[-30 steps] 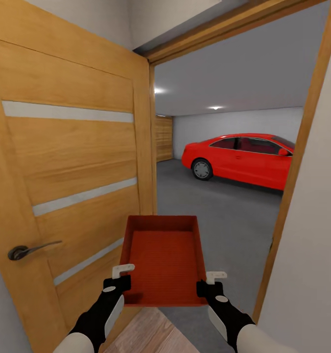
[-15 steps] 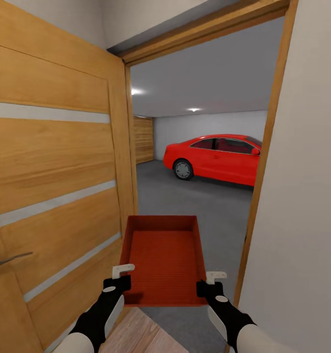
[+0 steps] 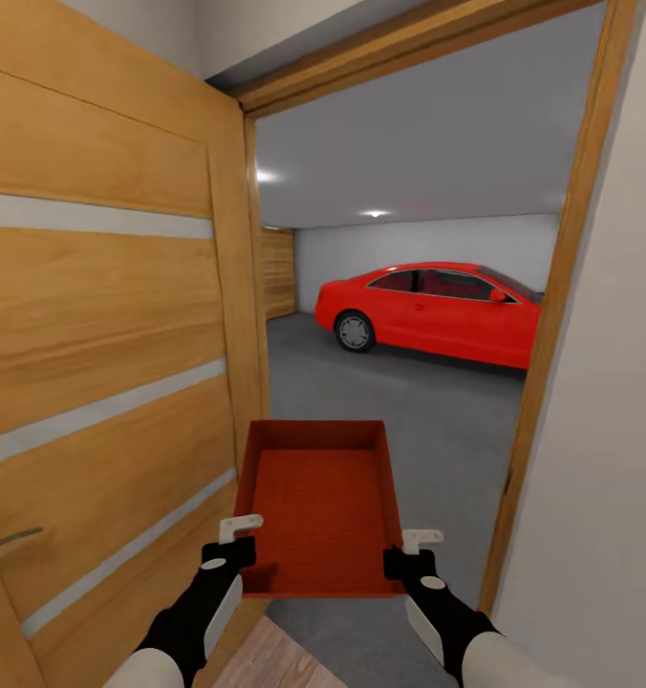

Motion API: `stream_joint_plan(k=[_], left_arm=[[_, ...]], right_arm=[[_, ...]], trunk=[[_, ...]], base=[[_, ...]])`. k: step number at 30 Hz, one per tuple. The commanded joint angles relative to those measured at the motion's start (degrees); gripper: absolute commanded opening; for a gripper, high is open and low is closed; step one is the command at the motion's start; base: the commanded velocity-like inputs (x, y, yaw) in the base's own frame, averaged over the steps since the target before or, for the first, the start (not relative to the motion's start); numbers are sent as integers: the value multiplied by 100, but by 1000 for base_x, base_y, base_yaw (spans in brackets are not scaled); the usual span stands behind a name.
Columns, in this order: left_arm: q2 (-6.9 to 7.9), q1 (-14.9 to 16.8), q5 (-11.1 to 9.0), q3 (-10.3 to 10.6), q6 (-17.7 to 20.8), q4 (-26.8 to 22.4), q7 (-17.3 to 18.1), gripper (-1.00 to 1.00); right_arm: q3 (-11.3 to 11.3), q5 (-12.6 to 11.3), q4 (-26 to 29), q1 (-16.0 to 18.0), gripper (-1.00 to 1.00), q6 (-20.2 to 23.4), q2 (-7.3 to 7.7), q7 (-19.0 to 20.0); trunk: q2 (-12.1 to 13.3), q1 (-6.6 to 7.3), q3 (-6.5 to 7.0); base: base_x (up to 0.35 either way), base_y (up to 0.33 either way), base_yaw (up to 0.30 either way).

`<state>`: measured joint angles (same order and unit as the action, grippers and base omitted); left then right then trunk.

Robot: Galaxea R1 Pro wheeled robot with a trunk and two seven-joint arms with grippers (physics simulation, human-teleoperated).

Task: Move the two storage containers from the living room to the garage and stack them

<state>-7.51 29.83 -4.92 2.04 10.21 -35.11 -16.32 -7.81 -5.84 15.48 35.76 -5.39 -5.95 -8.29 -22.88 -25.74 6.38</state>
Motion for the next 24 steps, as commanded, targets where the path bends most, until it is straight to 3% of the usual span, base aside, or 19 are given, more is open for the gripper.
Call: stream_joint_plan(k=[1,24], left_arm=[[64,-4,0,26,42,-6,-73,-100],[65,-4,0,25,42,-6,-73,-100]], right_arm=[[91,-34,8,10,-100,-23,1,-24],[86,-25,8,10,-100,-15,-11,-57]], trunk=[[-4,-5,-2],[-4,-5,-2]], base=[[296,168,-144],[297,168,-244]])
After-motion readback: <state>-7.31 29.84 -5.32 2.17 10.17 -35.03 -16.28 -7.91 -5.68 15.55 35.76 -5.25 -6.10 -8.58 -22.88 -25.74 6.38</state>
